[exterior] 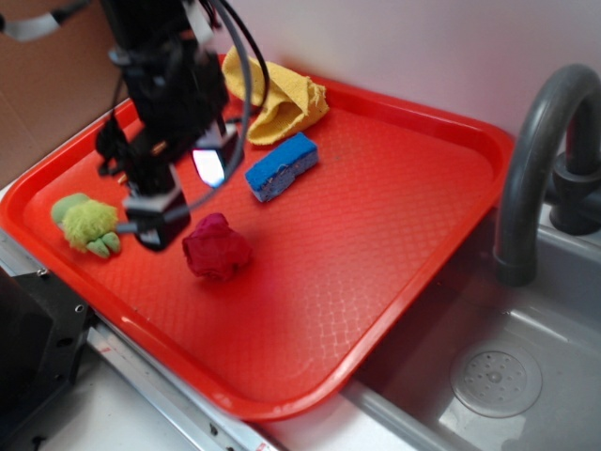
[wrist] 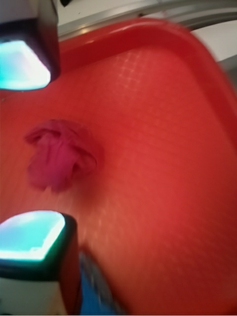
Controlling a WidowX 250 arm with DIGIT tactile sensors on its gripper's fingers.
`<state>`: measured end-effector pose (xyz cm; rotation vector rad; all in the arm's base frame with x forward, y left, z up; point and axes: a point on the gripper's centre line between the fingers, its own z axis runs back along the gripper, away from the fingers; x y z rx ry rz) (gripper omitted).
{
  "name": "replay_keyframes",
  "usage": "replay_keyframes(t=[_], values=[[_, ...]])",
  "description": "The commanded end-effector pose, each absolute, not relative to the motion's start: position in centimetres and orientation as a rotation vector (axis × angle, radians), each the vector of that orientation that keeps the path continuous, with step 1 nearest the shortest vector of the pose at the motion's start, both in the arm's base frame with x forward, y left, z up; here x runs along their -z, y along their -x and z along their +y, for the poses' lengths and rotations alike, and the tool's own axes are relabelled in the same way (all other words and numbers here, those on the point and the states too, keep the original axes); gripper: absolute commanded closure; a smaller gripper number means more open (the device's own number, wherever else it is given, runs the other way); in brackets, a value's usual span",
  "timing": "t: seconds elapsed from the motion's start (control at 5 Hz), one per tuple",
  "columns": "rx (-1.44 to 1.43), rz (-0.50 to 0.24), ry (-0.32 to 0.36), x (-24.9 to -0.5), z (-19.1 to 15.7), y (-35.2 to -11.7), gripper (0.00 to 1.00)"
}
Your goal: Grab the red paper.
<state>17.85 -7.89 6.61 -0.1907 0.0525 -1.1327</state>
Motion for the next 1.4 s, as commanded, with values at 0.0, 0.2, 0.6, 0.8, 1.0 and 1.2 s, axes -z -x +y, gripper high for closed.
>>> replay_keyframes(t=[0.0, 0.2, 0.6, 0.8, 1.0, 1.2], values=[[1.142, 0.169, 0.133, -3.4, -8.8, -16.8, 0.0], [1.138, 0.197, 0.155, -2.0, -8.7, -16.7, 0.0], [1.107, 0.242, 0.097, -1.8, -8.6, -16.7, 1.0], [0.92, 0.181, 0.076, -4.9, -7.6, -17.4, 1.0], [0.666, 0.094, 0.005, -9.8, -6.6, -18.8, 1.0], [0.414, 0.035, -0.028, -14.0, -6.1, -18.9, 1.0]])
